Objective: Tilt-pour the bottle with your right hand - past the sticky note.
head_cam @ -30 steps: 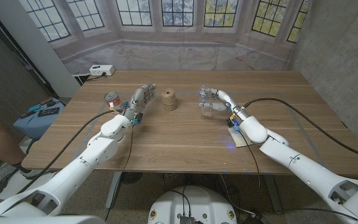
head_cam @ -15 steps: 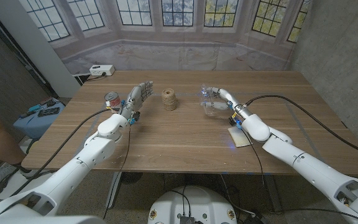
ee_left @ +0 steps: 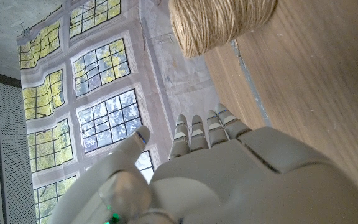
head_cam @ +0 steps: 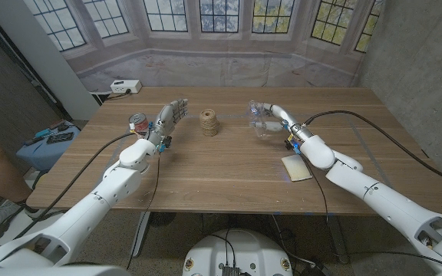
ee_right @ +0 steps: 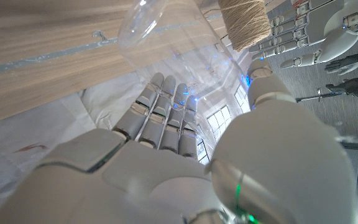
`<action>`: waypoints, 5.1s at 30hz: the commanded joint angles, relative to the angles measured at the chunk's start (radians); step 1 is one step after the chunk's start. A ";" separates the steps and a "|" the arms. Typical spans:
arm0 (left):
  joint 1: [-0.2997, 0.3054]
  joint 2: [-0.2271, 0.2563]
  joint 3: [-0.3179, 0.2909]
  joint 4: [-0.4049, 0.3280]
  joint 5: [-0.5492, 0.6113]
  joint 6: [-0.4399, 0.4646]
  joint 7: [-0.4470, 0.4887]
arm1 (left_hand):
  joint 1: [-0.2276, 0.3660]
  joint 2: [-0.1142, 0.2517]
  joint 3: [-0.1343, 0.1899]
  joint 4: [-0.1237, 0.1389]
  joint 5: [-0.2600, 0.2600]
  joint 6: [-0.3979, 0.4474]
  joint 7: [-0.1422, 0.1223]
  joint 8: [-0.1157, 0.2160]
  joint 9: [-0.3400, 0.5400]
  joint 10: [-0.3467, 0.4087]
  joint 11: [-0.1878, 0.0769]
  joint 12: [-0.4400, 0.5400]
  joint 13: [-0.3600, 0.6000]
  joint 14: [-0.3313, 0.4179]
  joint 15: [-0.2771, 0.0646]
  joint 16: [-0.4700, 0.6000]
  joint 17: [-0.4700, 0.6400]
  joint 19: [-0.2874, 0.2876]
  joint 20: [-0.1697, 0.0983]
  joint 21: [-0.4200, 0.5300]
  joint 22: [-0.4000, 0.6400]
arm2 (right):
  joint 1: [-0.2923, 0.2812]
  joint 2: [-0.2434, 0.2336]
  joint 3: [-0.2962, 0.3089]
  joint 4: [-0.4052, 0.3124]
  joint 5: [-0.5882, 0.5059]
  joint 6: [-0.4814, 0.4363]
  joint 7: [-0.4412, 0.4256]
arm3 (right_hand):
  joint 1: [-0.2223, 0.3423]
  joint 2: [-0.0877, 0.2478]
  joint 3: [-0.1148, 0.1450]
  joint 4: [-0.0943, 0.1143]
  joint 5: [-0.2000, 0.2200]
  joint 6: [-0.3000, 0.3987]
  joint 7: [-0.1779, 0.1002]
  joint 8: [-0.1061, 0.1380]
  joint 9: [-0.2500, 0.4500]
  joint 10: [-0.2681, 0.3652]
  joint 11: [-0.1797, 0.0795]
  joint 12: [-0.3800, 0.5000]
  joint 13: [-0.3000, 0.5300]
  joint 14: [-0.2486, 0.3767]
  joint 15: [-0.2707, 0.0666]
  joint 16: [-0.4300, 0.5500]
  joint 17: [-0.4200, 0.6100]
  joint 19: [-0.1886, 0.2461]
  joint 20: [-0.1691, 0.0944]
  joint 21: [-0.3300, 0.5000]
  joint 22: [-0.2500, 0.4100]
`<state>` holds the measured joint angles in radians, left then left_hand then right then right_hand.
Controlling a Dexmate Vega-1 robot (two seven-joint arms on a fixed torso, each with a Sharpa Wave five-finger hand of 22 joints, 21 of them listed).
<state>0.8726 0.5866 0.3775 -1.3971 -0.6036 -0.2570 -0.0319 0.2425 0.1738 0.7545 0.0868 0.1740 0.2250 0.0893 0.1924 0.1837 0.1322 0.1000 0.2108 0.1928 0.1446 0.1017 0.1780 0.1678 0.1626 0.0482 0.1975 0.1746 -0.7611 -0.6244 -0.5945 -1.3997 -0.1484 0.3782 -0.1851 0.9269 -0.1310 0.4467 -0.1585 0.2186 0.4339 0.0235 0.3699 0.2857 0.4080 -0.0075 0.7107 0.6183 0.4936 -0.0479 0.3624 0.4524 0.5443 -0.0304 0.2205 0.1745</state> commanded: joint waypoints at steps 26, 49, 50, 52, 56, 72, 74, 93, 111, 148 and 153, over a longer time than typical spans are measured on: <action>-0.017 -0.008 0.007 0.022 -0.004 0.008 -0.009 | 0.009 -0.002 0.006 -0.009 -0.003 0.012 0.002 -0.002 0.003 0.012 -0.001 0.001 0.003 0.006 0.007 0.001 0.002 0.007 0.003 0.002 0.002 | -0.003 -0.024 -0.013 -0.048 -0.196 -0.067 -0.209 | 0.007 0.015 0.010 0.003 0.001 0.006 -0.004 0.005 0.007 0.007 -0.008 0.001 -0.001 0.018 -0.082 -0.010 0.012 0.016 0.001 -0.003 0.006; 0.025 0.005 -0.001 -0.029 -0.004 0.011 0.018 | 0.010 -0.002 0.006 -0.010 -0.003 0.015 0.003 -0.002 0.003 0.013 0.001 0.000 0.003 0.008 0.007 0.002 0.002 0.009 0.004 0.003 0.002 | 0.001 -0.051 -0.049 -0.081 -0.372 -0.126 -0.314 | 0.007 0.019 0.011 0.004 -0.002 0.011 -0.010 0.008 0.008 0.014 -0.012 0.001 -0.006 0.031 -0.091 -0.010 0.025 0.023 -0.004 -0.003 0.006; 0.026 0.005 -0.001 -0.030 -0.003 0.011 0.020 | 0.009 -0.002 0.006 -0.009 -0.003 0.014 0.002 -0.002 0.003 0.014 0.001 0.001 0.003 0.008 0.008 0.002 0.002 0.009 0.004 0.003 0.002 | 0.003 -0.051 -0.051 -0.080 -0.377 -0.128 -0.316 | 0.008 0.018 0.012 0.003 -0.002 0.012 -0.010 0.008 0.008 0.015 -0.012 0.001 -0.007 0.032 -0.090 -0.011 0.025 0.023 -0.004 -0.003 0.006; 0.028 0.005 -0.002 -0.033 -0.003 0.010 0.021 | 0.009 -0.002 0.006 -0.010 -0.003 0.014 0.003 -0.003 0.003 0.014 0.002 0.001 0.003 0.008 0.007 0.002 0.002 0.009 0.004 0.003 0.002 | 0.008 -0.052 -0.059 -0.079 -0.404 -0.139 -0.328 | 0.010 0.018 0.013 0.003 -0.002 0.013 -0.009 0.009 0.008 0.017 -0.012 0.001 -0.007 0.034 -0.091 -0.012 0.025 0.023 -0.004 -0.003 0.006; 0.034 0.010 -0.004 -0.042 -0.003 0.013 0.026 | 0.010 -0.001 0.006 -0.010 -0.003 0.015 0.003 -0.002 0.003 0.014 0.001 0.001 0.003 0.008 0.008 0.002 0.002 0.010 0.003 0.003 0.002 | 0.017 -0.050 -0.073 -0.081 -0.449 -0.166 -0.351 | 0.009 0.019 0.013 0.004 -0.002 0.014 -0.010 0.010 0.008 0.019 -0.014 0.003 -0.006 0.039 -0.095 -0.010 0.028 0.026 -0.005 -0.002 0.006; 0.060 0.019 -0.014 -0.070 0.006 0.012 0.057 | 0.011 -0.001 0.006 -0.011 -0.003 0.014 0.001 -0.003 0.003 0.015 0.000 0.000 0.003 0.008 0.007 0.002 0.002 0.009 0.004 0.003 0.002 | 0.062 -0.062 -0.140 -0.095 -0.606 -0.288 -0.376 | 0.011 0.021 0.021 0.004 -0.003 0.026 -0.015 0.016 0.009 0.026 -0.022 0.005 -0.007 0.053 -0.098 -0.014 0.032 0.033 -0.005 -0.002 0.006; 0.062 0.018 -0.015 -0.069 0.006 0.009 0.057 | 0.011 -0.001 0.005 -0.011 -0.003 0.015 0.001 -0.003 0.003 0.015 0.000 0.000 0.003 0.008 0.006 0.002 0.002 0.009 0.004 0.003 0.002 | 0.067 -0.068 -0.148 -0.098 -0.626 -0.302 -0.375 | 0.010 0.020 0.021 0.004 -0.003 0.028 -0.019 0.017 0.009 0.028 -0.022 0.005 -0.008 0.055 -0.100 -0.016 0.032 0.033 -0.005 -0.002 0.006; 0.054 0.017 -0.015 -0.060 0.007 0.006 0.051 | 0.011 -0.001 0.005 -0.011 -0.003 0.013 0.003 -0.004 0.003 0.015 0.000 0.000 0.003 0.008 0.007 0.002 0.003 0.009 0.004 0.002 0.002 | 0.087 -0.086 -0.199 -0.100 -0.754 -0.420 -0.413 | 0.008 0.021 0.033 0.005 -0.004 0.036 -0.028 0.023 0.010 0.035 -0.035 0.006 -0.009 0.071 -0.107 -0.025 0.036 0.038 -0.009 -0.003 0.006; 0.037 0.015 -0.013 -0.038 0.006 0.008 0.038 | 0.011 -0.001 0.005 -0.012 -0.003 0.014 0.003 -0.004 0.003 0.015 0.000 -0.001 0.004 0.008 0.007 0.002 0.003 0.009 0.005 0.002 0.002 | 0.102 -0.082 -0.252 -0.088 -0.846 -0.528 -0.426 | 0.013 0.020 0.045 0.001 -0.005 0.040 -0.035 0.026 0.010 0.038 -0.040 0.007 -0.009 0.079 -0.111 -0.036 0.041 0.041 -0.011 -0.004 0.006; 0.024 0.013 -0.009 -0.025 0.006 0.013 0.032 | 0.014 0.000 0.006 -0.014 -0.003 0.016 0.002 -0.004 0.003 0.018 0.000 0.000 0.004 0.010 0.007 0.002 0.002 0.011 0.004 0.003 0.002 | 0.170 -0.120 -0.350 -0.056 -1.054 -0.623 -0.455 | 0.037 0.014 0.083 -0.007 0.000 0.048 -0.061 0.033 0.009 0.040 -0.067 -0.009 -0.035 0.081 -0.129 -0.068 0.048 0.034 -0.021 -0.011 0.005; 0.022 0.017 -0.006 -0.030 0.008 0.019 0.030 | 0.014 0.001 0.006 -0.014 -0.003 0.015 0.002 -0.004 0.003 0.018 0.002 0.000 0.004 0.010 0.007 0.002 0.002 0.011 0.005 0.003 0.002 | 0.177 -0.136 -0.357 -0.064 -1.085 -0.622 -0.439 | 0.039 0.011 0.086 -0.007 0.000 0.051 -0.066 0.034 0.008 0.039 -0.065 -0.011 -0.037 0.081 -0.129 -0.072 0.049 0.033 -0.022 -0.012 0.005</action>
<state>0.8961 0.6016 0.3671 -1.4209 -0.5994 -0.2450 -0.0004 0.2425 0.1738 0.7555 0.0772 0.1740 0.2323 0.0893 0.1895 0.1836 0.1428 0.1000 0.2108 0.1928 0.1500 0.1072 0.1780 0.1678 0.1680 0.0536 0.1975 0.1744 -0.5973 -0.7349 -0.9365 -1.4545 -1.1799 -0.2390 -0.6368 0.9495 -0.1350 0.4931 -0.1956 0.2119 0.4837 -0.0341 0.3970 0.2899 0.4157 -0.0330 0.7025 0.5790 0.5775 -0.0532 0.2904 0.4991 0.5760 -0.0449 0.2120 0.1770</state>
